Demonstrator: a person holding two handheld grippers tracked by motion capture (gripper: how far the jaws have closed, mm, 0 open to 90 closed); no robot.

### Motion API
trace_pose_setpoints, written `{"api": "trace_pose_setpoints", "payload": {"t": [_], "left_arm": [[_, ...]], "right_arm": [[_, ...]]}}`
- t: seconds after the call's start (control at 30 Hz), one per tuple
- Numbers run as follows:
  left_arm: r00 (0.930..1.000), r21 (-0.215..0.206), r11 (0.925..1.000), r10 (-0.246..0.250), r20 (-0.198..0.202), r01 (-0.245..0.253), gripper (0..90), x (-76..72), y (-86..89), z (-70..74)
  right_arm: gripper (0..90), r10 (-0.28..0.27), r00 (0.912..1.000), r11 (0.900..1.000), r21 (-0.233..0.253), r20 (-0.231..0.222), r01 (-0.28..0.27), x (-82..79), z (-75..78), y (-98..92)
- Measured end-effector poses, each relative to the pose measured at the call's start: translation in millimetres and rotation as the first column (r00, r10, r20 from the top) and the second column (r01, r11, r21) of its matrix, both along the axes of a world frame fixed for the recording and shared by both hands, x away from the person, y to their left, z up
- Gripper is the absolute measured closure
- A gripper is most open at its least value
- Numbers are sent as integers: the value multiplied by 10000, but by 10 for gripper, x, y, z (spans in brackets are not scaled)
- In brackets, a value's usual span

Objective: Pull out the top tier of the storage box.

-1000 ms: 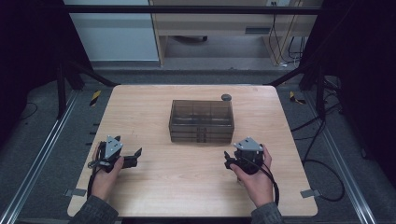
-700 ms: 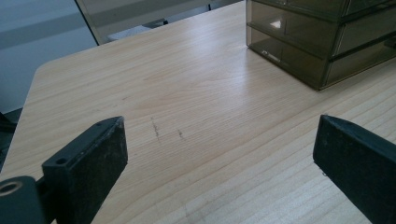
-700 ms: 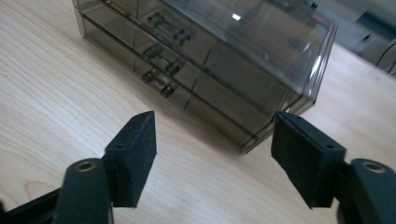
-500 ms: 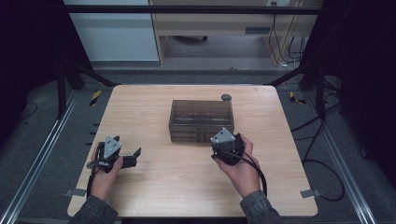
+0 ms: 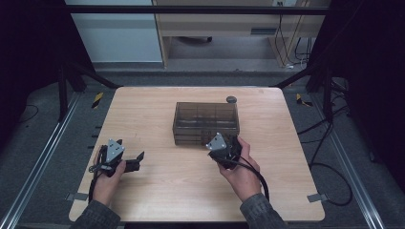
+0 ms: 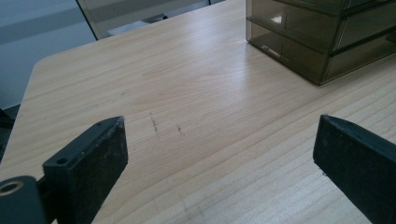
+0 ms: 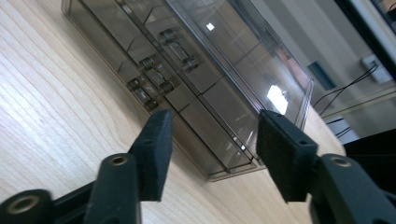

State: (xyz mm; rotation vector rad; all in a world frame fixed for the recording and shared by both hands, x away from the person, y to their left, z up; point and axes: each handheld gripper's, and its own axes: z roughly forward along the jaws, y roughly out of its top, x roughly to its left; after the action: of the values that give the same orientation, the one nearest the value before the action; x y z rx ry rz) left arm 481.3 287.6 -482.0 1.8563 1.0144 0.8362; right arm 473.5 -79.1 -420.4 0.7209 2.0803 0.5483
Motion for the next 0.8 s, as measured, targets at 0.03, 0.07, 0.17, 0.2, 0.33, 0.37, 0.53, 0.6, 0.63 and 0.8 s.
{"api": "trace_pose_setpoints", "payload": {"t": [0.03, 0.07, 0.17, 0.2, 0.33, 0.37, 0.53, 0.6, 0.63, 0.8], "left_arm": [[10000, 5, 10000, -9, -17, 9, 30, 0, 1, -1], [10000, 14, 10000, -12, -36, 12, 30, 1, 1, -3], [10000, -15, 10000, 55, -41, -55, 30, -2, 7, -1], [10000, -15, 10000, 55, -41, -55, 30, -2, 7, -1], [9999, -72, 9999, 74, -71, -75, 30, 0, 14, -4], [9999, -77, 9999, 67, -84, -68, 30, 1, 15, -4], [9999, -58, 10000, 36, -95, -37, 30, 1, 7, -2], [9999, 29, 10000, 27, -107, -26, 30, 2, 3, -4], [9999, 50, 10000, 23, -98, -22, 30, 2, 2, -3], [9999, 39, 10000, 64, -93, -64, 31, -2, 15, -3]], "right_arm": [[478, -10, 10000, 9998, -203, 96, 11, 1, -18, 19], [482, 30, 9999, 9993, -375, 162, -24, 4, -35, 37], [498, 91, 9992, 9949, -1004, 401, -50, -1, -88, 114], [500, 96, 9988, 9936, -1131, 489, -40, -8, -97, 134], [519, 307, 9966, 9854, -1696, 761, -174, -26, -115, 183], [518, 404, 9947, 9788, -2036, 944, -204, -47, -126, 215], [501, 624, 9906, 9693, -2439, 1217, -311, -77, -141, 268], [502, 787, 9882, 9626, -2679, 1312, -411, -84, -165, 309], [502, 787, 9882, 9626, -2679, 1312, -411, -84, -165, 309], [532, 1188, 9784, 9381, -3420, 1694, -547, -79, -192, 359]]}}
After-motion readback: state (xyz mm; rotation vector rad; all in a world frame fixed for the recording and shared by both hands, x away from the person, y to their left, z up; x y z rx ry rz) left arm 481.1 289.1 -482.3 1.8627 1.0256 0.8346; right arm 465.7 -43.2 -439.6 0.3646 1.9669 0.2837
